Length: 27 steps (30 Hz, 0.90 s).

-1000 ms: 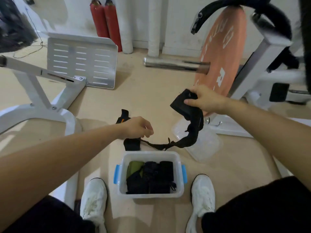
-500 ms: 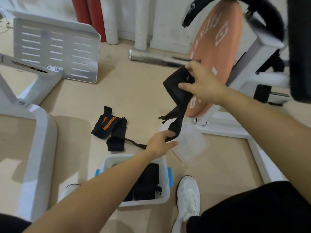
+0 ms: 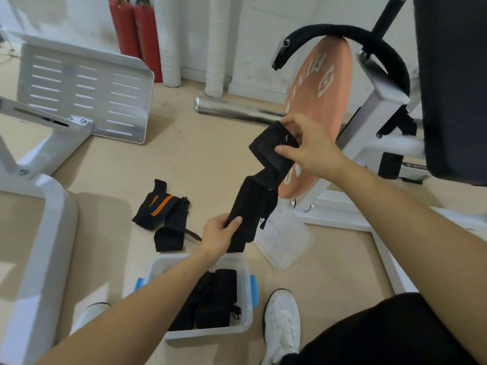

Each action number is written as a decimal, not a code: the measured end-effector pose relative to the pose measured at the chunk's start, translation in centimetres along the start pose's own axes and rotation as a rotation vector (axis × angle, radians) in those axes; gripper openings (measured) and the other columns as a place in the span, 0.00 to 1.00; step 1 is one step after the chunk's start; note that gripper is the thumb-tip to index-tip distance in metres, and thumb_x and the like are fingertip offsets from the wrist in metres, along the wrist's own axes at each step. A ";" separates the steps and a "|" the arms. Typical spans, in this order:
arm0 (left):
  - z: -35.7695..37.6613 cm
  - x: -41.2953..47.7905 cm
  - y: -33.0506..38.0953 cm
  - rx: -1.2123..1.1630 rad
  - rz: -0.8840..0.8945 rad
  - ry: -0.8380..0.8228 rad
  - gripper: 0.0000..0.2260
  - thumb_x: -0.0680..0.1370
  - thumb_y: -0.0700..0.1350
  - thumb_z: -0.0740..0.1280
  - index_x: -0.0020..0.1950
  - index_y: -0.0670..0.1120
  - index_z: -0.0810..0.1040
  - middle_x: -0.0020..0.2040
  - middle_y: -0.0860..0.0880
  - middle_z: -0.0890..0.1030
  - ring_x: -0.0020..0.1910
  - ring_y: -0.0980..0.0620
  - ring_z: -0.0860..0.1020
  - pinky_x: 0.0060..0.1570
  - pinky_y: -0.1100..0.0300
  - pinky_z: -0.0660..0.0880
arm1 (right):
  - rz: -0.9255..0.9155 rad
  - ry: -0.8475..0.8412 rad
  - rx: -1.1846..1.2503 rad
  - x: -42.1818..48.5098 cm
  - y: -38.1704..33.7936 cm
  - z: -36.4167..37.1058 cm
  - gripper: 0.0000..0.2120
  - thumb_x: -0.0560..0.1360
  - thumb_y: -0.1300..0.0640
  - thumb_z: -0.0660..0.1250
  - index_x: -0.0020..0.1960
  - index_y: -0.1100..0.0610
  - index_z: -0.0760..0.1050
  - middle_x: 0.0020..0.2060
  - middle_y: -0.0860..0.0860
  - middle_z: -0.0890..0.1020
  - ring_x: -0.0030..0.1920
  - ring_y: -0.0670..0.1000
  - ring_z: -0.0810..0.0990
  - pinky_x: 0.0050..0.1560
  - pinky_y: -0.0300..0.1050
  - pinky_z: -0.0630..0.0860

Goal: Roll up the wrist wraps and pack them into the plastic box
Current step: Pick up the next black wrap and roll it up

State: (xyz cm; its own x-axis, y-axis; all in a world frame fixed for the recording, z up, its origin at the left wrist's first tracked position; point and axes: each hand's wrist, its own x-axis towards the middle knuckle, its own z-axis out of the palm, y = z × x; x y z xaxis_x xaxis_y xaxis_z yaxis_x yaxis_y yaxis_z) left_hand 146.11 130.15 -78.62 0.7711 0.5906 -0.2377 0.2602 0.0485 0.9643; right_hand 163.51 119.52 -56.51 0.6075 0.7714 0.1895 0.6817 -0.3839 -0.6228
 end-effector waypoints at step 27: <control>-12.7 -5.3 22.0 -0.201 0.119 -0.309 0.14 0.85 0.38 0.59 0.67 0.42 0.80 0.55 0.48 0.85 0.52 0.52 0.82 0.54 0.58 0.77 | -0.164 0.029 -0.030 -1.7 -8.8 4.2 0.29 0.65 0.50 0.83 0.63 0.53 0.80 0.54 0.50 0.73 0.55 0.48 0.75 0.55 0.39 0.75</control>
State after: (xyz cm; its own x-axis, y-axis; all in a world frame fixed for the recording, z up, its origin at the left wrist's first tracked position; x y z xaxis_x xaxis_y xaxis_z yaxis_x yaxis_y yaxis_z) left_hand 140.40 138.31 -54.69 0.9358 0.3326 -0.1172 0.0629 0.1696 0.9835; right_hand 154.77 123.73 -54.51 0.4981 0.8101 0.3091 0.7844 -0.2691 -0.5588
